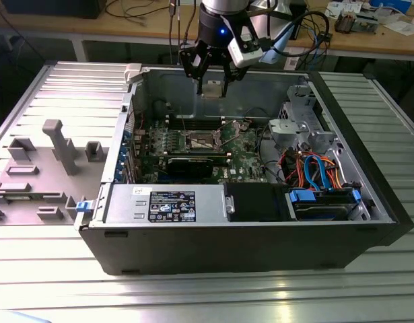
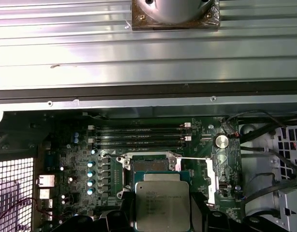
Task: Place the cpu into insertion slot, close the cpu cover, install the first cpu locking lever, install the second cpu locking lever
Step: 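Place the cpu into insertion slot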
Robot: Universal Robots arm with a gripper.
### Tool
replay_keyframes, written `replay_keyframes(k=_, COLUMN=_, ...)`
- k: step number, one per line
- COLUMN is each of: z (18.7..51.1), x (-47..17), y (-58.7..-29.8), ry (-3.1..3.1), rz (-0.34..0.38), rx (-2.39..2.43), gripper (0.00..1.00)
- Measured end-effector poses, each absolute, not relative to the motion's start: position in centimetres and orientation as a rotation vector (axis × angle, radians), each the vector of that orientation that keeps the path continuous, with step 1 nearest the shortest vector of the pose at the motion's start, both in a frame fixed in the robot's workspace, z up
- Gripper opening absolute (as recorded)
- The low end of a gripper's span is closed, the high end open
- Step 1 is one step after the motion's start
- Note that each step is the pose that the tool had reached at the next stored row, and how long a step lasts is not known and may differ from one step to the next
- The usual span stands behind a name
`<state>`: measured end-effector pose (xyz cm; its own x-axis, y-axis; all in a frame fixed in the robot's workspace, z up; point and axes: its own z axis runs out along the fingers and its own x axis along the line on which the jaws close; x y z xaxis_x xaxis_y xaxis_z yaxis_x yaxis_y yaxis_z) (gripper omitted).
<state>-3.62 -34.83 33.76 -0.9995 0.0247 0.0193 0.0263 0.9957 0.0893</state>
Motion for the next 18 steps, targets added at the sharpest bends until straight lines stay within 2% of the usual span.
replay_keyframes(k=18, z=33.05, x=-3.62, y=-34.83, ry=-3.12, rz=-0.14, rx=-0.04, gripper=0.55)
